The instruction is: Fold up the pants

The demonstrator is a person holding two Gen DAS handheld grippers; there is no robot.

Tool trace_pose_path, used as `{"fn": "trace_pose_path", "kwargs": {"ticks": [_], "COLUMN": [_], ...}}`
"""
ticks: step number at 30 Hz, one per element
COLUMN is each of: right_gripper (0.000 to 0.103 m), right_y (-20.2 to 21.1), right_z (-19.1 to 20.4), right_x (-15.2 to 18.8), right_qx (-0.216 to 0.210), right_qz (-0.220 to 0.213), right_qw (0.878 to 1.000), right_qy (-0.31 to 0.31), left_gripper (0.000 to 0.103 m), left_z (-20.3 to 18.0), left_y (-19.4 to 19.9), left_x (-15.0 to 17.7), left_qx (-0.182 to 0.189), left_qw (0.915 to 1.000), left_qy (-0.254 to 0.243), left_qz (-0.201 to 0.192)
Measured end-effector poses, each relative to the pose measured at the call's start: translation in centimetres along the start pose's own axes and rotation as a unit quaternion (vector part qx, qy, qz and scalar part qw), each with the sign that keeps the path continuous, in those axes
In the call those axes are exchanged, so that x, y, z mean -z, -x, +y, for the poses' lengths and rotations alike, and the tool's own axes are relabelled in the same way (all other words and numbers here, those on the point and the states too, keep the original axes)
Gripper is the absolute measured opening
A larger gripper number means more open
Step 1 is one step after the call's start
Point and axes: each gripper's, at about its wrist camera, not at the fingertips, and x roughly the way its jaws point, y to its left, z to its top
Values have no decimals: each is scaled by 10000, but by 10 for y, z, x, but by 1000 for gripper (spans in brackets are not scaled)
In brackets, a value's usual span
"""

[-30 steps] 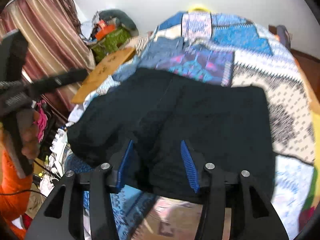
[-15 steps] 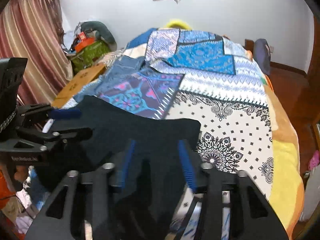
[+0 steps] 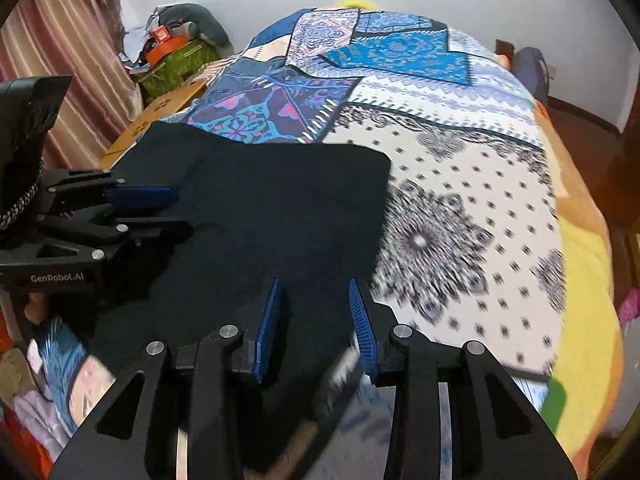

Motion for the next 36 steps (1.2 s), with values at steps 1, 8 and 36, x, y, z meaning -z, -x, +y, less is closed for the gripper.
{"fn": "trace_pose_path", "kwargs": {"ticks": [1,8,36], "right_gripper": [32,32,51], "right_y": [5,30,51], "right_z": [-1,1,145], "right_x": [5,18,-54], "right_qx": [35,250,-253], "right_qz": [5,-67,-1243], "right_qw": [10000,9995,9911], "right_qy": [-28,-168,407], "left_gripper": [45,45,77], "left_z": [-2,9,183], "left_y": [3,23,229], "left_x": [3,20,138], "left_qx": [-58,-299,-1935], "left_qw": [10000,9995,9500], "left_qy": [-44,118,1818], "left_qz": [-8,39,-1644]}}
